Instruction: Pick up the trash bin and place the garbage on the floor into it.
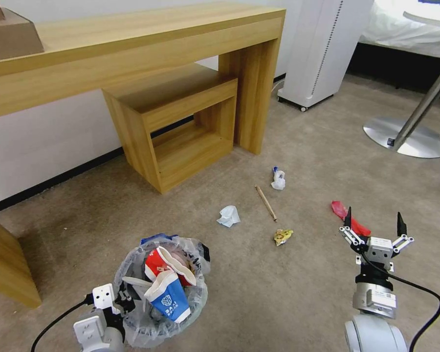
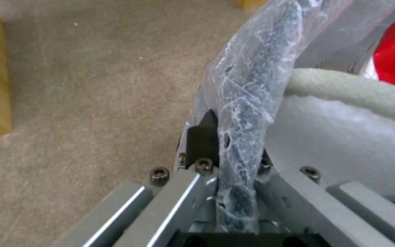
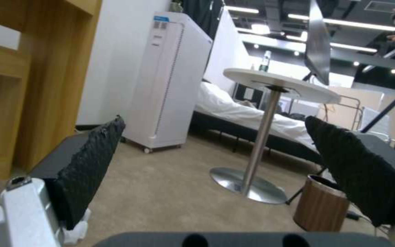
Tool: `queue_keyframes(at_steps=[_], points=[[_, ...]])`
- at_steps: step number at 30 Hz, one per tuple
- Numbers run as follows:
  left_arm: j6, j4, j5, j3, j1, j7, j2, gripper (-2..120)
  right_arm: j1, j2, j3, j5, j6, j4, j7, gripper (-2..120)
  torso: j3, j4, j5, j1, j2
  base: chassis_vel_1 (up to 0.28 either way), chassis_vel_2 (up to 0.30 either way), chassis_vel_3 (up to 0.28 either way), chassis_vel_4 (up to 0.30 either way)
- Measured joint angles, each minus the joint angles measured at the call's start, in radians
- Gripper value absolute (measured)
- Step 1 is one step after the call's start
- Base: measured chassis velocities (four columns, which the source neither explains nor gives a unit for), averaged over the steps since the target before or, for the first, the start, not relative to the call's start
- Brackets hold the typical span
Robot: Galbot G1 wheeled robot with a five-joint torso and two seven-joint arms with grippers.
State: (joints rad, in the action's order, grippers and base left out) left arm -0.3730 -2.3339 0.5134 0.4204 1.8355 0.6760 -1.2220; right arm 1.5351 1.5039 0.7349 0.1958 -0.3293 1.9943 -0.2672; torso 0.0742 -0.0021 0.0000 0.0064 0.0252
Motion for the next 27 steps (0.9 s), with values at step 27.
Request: queue_keyframes(at_steps=[27], points=[[0.005, -0.016, -0.014, 0.005, 0.030, -0.011, -0.011, 0, 0.011, -0.009, -0.042, -0.008, -0.018, 0.010, 0.018, 100, 0.000, 0.0000, 0.0000, 0.000, 0.000, -0.005, -0.005, -0.007, -0.005]])
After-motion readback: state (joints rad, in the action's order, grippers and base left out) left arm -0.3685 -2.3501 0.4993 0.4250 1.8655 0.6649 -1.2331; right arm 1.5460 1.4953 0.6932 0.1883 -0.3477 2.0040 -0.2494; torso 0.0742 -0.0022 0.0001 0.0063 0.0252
